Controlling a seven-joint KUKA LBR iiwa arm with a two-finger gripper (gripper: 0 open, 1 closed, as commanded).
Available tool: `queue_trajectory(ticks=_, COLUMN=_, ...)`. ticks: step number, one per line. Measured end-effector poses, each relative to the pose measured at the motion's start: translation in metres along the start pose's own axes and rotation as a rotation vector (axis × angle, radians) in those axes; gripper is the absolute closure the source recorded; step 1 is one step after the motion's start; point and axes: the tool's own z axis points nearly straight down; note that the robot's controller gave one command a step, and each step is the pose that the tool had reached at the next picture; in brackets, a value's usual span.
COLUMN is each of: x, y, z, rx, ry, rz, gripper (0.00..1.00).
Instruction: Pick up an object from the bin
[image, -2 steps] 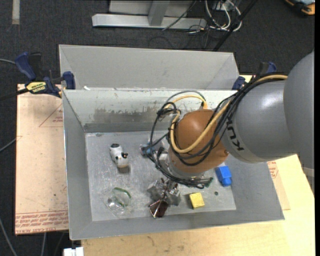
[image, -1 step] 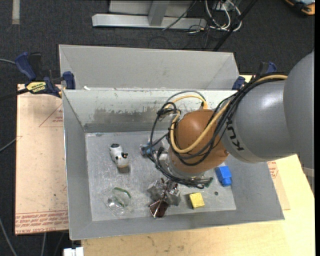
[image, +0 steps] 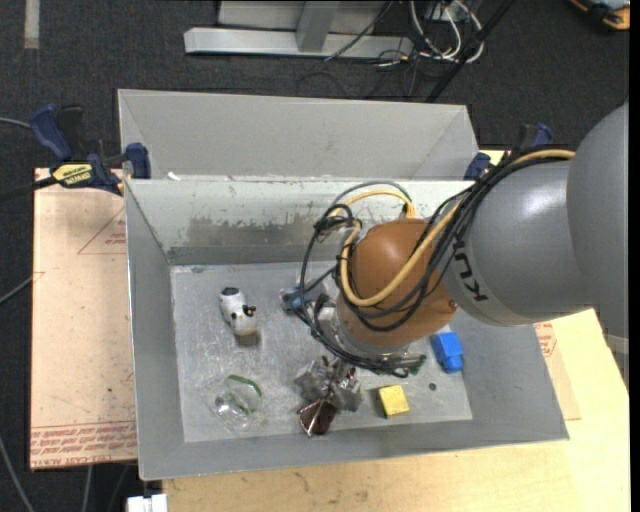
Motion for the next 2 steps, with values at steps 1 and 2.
queue_trajectory(ticks=1, x=0.001, y=0.002, z=-0.006, rx=-0.006, ry=0.005, rz=0.0, gripper=1.0)
queue_trajectory(ticks=2, x=0.001, y=0.003, z=-0.027, rx=-0.007, ry=0.006, rz=0.001, gripper=1.0)
